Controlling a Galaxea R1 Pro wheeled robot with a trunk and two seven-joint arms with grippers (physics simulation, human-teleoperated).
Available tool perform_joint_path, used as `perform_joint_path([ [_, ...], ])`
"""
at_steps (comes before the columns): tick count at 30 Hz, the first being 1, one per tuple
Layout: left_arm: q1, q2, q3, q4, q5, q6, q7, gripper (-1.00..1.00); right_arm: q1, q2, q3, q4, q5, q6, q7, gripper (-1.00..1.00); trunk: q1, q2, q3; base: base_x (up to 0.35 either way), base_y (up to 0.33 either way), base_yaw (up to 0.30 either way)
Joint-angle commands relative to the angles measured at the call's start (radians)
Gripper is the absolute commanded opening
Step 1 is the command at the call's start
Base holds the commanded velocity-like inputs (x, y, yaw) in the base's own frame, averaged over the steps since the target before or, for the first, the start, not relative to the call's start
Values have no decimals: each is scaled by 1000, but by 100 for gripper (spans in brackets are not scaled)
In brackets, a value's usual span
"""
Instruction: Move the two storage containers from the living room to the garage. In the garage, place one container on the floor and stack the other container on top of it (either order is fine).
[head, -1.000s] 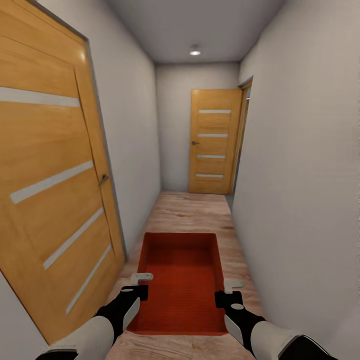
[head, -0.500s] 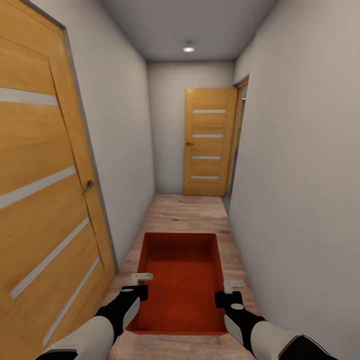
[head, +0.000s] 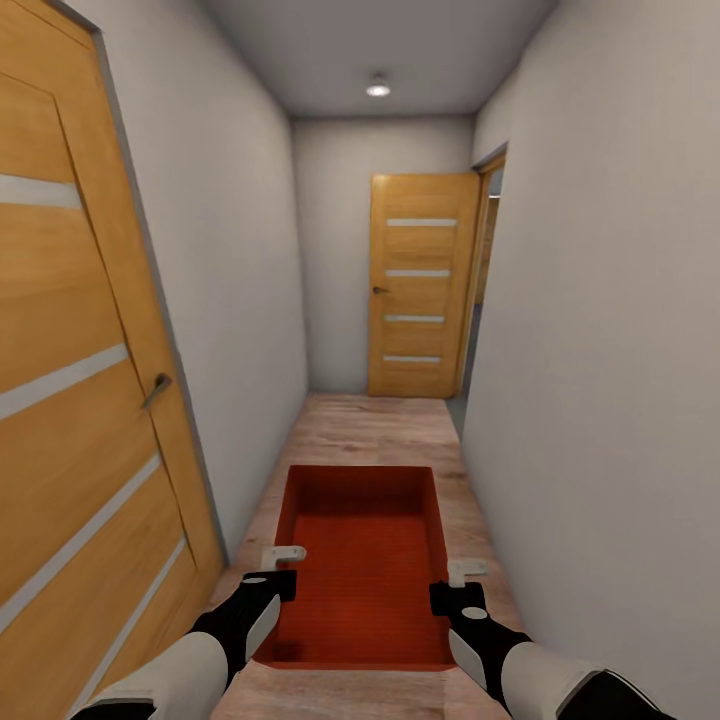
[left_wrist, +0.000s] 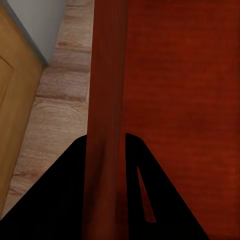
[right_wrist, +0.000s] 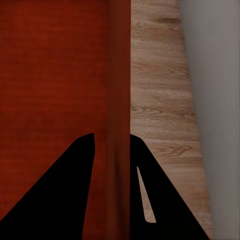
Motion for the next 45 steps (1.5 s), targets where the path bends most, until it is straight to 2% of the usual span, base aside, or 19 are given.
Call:
perform_joint_path([
  [1, 0, 4, 8, -1, -5, 7, 6, -100, 0, -12, -7, -2, -2, -3, -5, -100, 1, -1, 0, 324, 0, 0],
  [45, 0, 4, 8, -1, -5, 7, 6, -100, 0, -12, -7, -2, -2, -4, -5, -100, 1, -1, 0, 324, 0, 0],
])
